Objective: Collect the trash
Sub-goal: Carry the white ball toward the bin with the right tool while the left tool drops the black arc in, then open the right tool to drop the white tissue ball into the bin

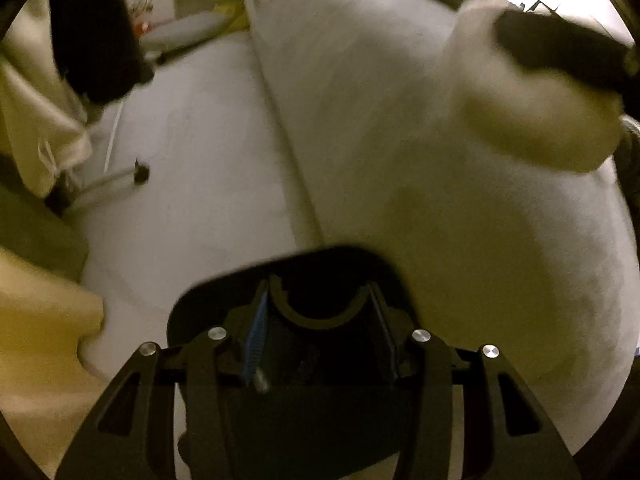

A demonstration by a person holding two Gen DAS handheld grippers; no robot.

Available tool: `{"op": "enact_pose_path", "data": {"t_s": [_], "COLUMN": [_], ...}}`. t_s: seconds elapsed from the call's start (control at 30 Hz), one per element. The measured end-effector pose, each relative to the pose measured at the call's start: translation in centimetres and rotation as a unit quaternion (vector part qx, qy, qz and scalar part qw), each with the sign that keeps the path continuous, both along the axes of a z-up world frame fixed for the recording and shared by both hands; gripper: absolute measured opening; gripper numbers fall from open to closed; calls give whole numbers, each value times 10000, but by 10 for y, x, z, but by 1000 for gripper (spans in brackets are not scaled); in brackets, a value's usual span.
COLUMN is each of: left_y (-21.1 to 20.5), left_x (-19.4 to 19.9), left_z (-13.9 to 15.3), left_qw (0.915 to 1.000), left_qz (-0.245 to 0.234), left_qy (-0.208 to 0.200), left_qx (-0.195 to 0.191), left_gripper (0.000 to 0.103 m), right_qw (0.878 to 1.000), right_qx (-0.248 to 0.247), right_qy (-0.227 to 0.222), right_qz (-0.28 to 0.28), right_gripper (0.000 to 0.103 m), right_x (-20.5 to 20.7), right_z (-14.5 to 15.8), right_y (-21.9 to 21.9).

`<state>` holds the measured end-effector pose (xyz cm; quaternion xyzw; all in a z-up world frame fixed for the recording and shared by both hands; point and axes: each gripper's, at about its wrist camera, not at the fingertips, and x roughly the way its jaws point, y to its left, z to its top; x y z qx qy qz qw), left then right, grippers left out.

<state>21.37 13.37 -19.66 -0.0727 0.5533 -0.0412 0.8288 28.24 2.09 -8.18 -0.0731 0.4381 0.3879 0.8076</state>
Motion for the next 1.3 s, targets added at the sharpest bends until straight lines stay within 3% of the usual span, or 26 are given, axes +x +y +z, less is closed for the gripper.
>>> {"op": "enact_pose_path", "data": {"t_s": [0.33, 0.6, 0.93, 1.3], "left_y": [30, 29, 43, 71], "left_x": [-25, -40, -54, -72], "left_z": [-58, -76, -51, -10], "left_qw": [9944, 9882, 9909, 9963], "left_qz": [159, 71, 163, 315], "left_qy": [974, 1419, 1220, 705], "left_qx": [-368, -573, -550, -386], "left_gripper": [50, 51, 73, 77], "right_qw": [9989, 9954, 9877, 9771], "right_qx": [-323, -652, -1214, -1748], "right_qy": [340, 680, 946, 1143], "right_qz": [60, 177, 284, 410], "right_gripper": [44, 44, 44, 44], "right_x": [0, -4, -10, -24], "right_z": [-26, -59, -107, -152], "right_y": [38, 57, 74, 86]}}
